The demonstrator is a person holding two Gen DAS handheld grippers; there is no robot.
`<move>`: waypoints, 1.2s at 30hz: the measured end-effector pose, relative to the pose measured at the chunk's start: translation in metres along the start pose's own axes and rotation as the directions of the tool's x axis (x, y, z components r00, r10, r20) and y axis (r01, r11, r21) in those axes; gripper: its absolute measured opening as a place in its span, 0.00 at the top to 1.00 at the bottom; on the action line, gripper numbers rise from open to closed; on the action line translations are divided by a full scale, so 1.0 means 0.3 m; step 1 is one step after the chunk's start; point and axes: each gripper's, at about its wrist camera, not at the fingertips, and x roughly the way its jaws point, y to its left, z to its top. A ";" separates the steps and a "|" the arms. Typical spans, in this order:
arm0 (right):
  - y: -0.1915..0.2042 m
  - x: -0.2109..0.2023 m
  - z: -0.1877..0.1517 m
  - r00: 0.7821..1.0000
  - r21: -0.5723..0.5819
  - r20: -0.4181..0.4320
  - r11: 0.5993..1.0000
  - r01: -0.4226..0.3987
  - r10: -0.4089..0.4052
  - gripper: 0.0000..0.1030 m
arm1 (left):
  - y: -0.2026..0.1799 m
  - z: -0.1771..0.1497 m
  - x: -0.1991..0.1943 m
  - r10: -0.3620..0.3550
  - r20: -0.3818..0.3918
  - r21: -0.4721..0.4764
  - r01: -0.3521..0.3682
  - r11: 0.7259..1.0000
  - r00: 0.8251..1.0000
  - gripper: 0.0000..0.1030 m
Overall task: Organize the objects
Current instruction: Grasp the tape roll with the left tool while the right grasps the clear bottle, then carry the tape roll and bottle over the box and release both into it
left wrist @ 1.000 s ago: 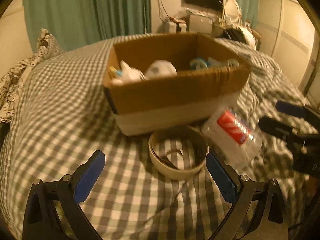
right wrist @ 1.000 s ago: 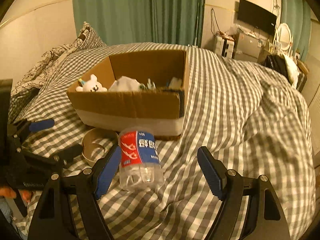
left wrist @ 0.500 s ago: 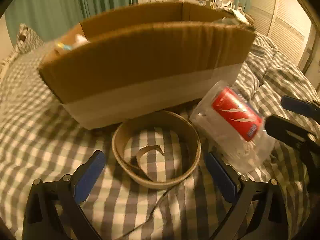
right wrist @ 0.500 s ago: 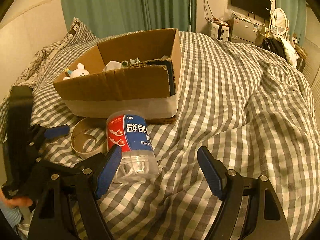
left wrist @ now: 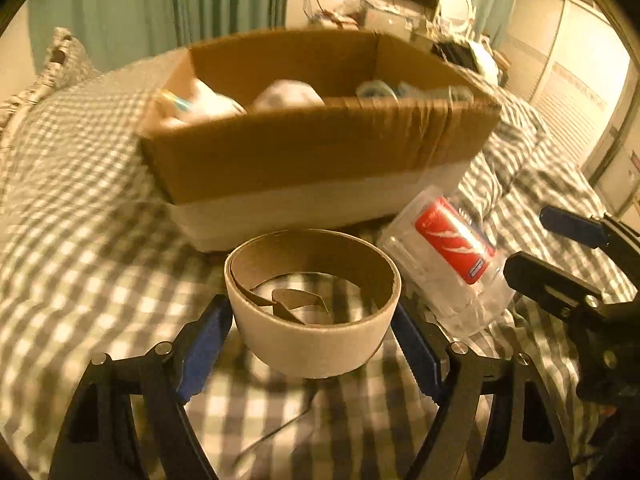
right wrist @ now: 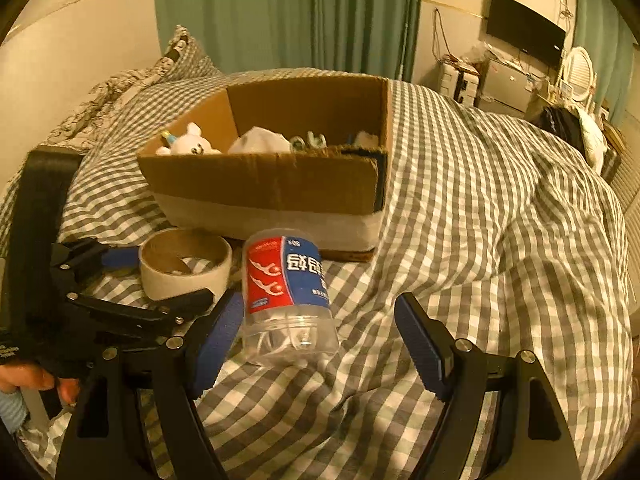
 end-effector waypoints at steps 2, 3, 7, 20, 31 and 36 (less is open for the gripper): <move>0.003 0.000 0.007 1.000 -0.003 -0.003 1.000 -0.012 0.012 0.25 | 0.014 0.001 -0.028 0.011 0.017 -0.014 -0.011 1.000 1.000 0.20; 0.006 0.003 0.010 1.000 -0.006 -0.010 1.000 -0.016 0.016 0.25 | 0.025 0.009 -0.037 0.016 0.021 -0.020 -0.016 1.000 1.000 0.20; 0.028 0.034 0.007 0.999 -0.028 -0.043 0.999 -0.032 0.031 0.25 | 0.072 0.004 -0.079 0.031 0.054 -0.041 -0.029 0.999 0.998 0.20; 0.083 0.223 -0.031 0.984 -0.036 -0.180 0.999 -0.021 0.014 0.38 | 0.099 -0.016 -0.086 0.017 0.066 -0.044 -0.014 0.999 0.998 0.20; 0.138 -0.039 -0.004 0.999 -0.075 -0.011 0.997 -0.030 0.030 0.39 | 0.102 0.044 -0.229 0.015 0.151 -0.033 -0.010 0.999 0.988 0.20; 0.145 -0.127 0.063 0.998 -0.079 0.052 0.997 -0.021 0.026 0.39 | 0.106 0.083 -0.307 0.000 0.200 -0.040 0.008 0.999 0.980 0.20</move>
